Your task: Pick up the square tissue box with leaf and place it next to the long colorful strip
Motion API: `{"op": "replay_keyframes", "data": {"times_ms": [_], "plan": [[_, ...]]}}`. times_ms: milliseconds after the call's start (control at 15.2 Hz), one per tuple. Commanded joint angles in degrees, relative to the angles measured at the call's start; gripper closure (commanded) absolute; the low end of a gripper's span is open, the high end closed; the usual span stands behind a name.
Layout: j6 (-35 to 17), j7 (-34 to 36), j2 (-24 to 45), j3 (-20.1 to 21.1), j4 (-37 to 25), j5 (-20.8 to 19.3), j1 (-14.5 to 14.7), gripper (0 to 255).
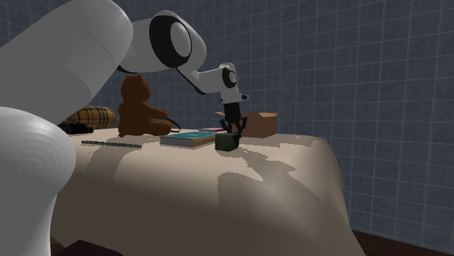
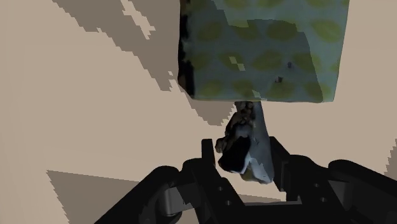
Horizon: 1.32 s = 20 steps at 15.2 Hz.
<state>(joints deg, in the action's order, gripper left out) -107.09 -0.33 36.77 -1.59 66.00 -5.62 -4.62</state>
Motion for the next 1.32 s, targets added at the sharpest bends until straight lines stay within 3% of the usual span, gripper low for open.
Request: {"op": "replay_keyframes", "data": {"times_ms": [0,660,1122,1188,1254], "plan": [[0.01,0.0,0.01,0.0,0.0,0.0,0.0,255],[8.33,-0.81,1.01,-0.01,-9.36,0.21,0.01,255],[15.93,-1.52,4.13,-0.06,-20.1,0.37,-0.01,255],[16.2,-1.55,4.28,-0.07,-20.52,0.38,-0.02,255],[14.68,-0.48,1.5,0.06,-16.12,0.16,0.86,255]]}}
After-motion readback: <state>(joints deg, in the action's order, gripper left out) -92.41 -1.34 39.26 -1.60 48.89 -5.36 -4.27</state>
